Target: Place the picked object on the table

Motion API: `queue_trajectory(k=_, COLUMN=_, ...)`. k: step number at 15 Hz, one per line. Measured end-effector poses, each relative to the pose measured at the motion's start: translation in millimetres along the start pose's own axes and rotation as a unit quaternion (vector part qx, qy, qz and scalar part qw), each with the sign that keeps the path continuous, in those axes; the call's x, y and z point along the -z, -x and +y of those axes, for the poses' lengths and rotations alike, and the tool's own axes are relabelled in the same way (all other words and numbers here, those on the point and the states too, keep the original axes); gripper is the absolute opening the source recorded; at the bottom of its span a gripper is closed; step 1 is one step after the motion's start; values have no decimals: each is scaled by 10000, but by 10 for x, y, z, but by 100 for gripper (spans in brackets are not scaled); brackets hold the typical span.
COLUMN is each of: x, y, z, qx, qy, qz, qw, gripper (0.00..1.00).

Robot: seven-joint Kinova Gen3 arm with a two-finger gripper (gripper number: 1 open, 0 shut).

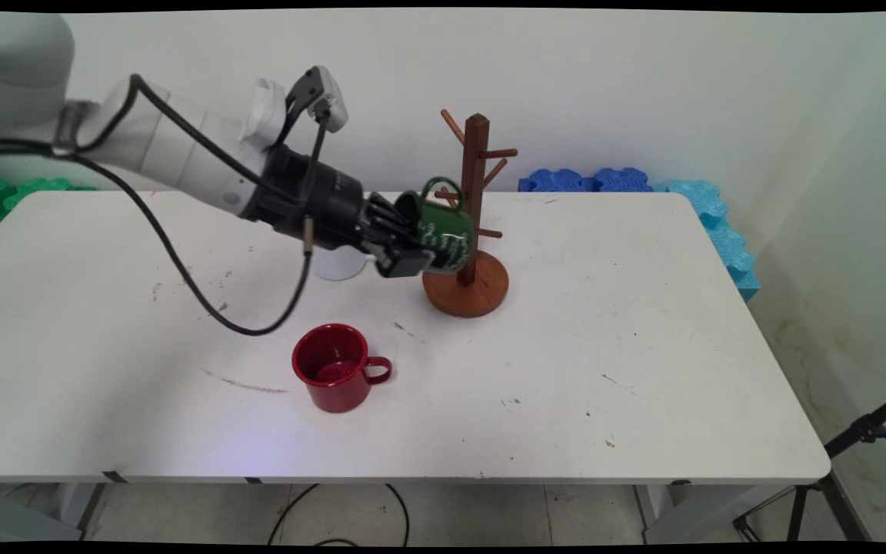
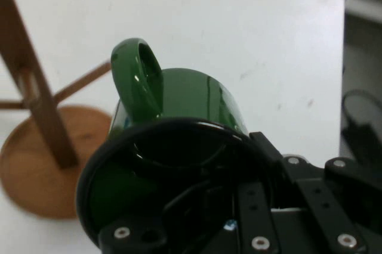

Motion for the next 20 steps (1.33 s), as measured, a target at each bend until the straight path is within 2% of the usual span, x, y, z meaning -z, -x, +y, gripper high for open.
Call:
queue_trajectory(k=3, x=142, y=-44, z=-55, qx=-232, qy=-104, qz=-521, qw=9983, gripper=0)
queue_trajectory(k=5, x=195, y=-76, z=-77, qx=-340, qy=-159, qz=-775, qw=9963, gripper=0)
queue_trajectory(k=10, x=245, y=-211, z=-157, qx=-655, qy=-332, qz=-1514, qw=9858, gripper=0)
queue_trajectory(k=14, x=190, y=-306, z=-207, qx=-804, qy=-420, qz=-2154, qw=9723, gripper=0)
queue_trajectory(k=15, x=176, y=-321, z=-214, qx=-815, qy=-435, qz=-2246, qw=9701, gripper=0)
queue_trajectory(k=19, x=39, y=-406, z=-254, qx=-859, qy=-498, qz=-2767, qw=9558, gripper=0)
queue_trajectory(k=20, x=15, y=-416, z=-262, qx=-861, qy=-508, qz=-2836, qw=9537, gripper=0)
